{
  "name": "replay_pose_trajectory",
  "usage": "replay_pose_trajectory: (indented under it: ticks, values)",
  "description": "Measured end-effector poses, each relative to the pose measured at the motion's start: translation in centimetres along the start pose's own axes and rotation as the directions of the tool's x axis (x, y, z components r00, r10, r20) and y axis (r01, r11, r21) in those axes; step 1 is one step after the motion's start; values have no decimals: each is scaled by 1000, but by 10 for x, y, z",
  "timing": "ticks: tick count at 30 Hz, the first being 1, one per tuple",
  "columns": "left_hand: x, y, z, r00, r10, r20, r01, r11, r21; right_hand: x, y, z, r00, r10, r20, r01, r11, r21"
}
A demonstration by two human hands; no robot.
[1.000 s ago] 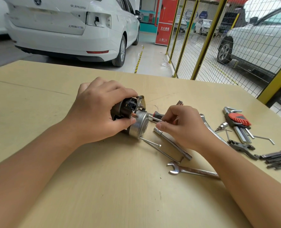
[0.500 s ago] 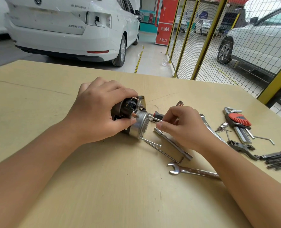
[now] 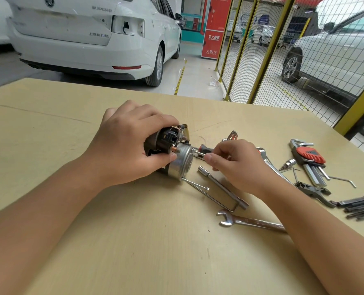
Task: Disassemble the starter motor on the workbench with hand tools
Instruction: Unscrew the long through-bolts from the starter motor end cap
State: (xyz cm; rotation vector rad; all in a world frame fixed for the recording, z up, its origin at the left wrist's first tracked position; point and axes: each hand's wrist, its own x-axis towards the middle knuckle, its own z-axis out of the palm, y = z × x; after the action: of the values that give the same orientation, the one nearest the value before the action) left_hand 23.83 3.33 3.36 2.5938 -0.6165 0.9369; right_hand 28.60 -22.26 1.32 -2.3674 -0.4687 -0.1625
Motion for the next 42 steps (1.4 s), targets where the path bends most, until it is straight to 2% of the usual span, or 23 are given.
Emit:
replay_pose_trajectory:
  ticks: [5,14,20,26,35,37,42]
  values:
    - [0,0,0,1000,2,0,-2,1000,0,-1,3,-7,999,-5,-44,7,999,35]
    - [0,-1,1,1000,12,-6,-12,1000,-3,0,8,-8,998,-56,-24,58,993,106]
    - [0,-4,1,1000,26,-11,-26,1000,-7,-1,3,-8,995,-97,3,97,994,50]
    - [1,-6,2,998,59,-9,-60,997,-45,-1,3,-6,993,-122,-4,122,990,65]
    - [1,-6,2,997,71,-11,-71,996,-54,1,7,4,977,-164,-135,175,981,78]
    - [1,-7,2,997,73,-14,-73,996,-56,1,5,4,978,-171,-120,181,980,80]
    - [1,-10,1,996,86,1,-86,994,-70,2,1,-4,989,-150,12,151,987,-59]
